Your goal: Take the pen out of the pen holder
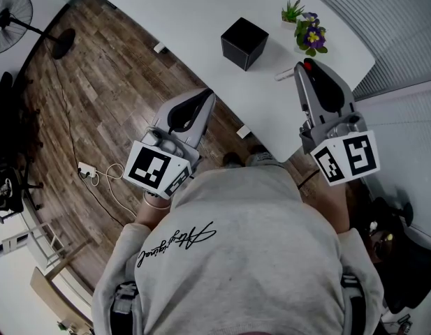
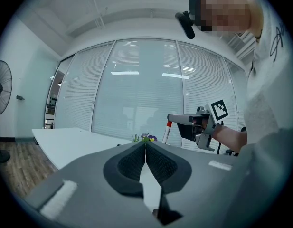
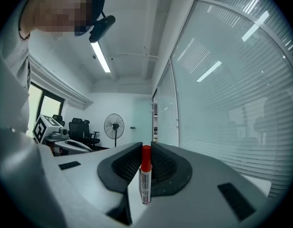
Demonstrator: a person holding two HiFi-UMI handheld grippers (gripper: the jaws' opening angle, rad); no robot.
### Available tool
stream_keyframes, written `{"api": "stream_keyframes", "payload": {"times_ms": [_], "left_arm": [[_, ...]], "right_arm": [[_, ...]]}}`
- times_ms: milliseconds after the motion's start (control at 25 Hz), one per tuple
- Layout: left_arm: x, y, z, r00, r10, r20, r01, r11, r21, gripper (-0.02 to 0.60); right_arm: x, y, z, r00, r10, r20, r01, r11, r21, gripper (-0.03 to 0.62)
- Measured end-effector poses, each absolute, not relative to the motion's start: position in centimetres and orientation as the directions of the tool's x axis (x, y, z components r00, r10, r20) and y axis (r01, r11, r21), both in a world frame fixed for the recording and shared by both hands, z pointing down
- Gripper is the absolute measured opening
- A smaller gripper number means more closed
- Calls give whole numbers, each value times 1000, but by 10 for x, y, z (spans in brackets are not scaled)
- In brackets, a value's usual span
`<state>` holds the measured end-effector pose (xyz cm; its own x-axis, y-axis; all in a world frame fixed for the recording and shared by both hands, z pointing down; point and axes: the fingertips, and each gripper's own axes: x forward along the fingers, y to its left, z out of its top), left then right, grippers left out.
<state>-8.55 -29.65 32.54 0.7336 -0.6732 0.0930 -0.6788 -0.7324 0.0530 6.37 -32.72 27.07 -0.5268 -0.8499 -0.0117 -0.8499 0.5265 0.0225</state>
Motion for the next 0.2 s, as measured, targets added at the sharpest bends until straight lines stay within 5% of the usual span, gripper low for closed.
{"api": "stream_keyframes", "payload": {"times_ms": [200], "left_arm": [[-87, -295, 325, 732, -675, 91, -681, -731, 53, 2]], "right_arm": [[63, -326, 271, -526, -850, -12, -850, 526, 22, 55]]}}
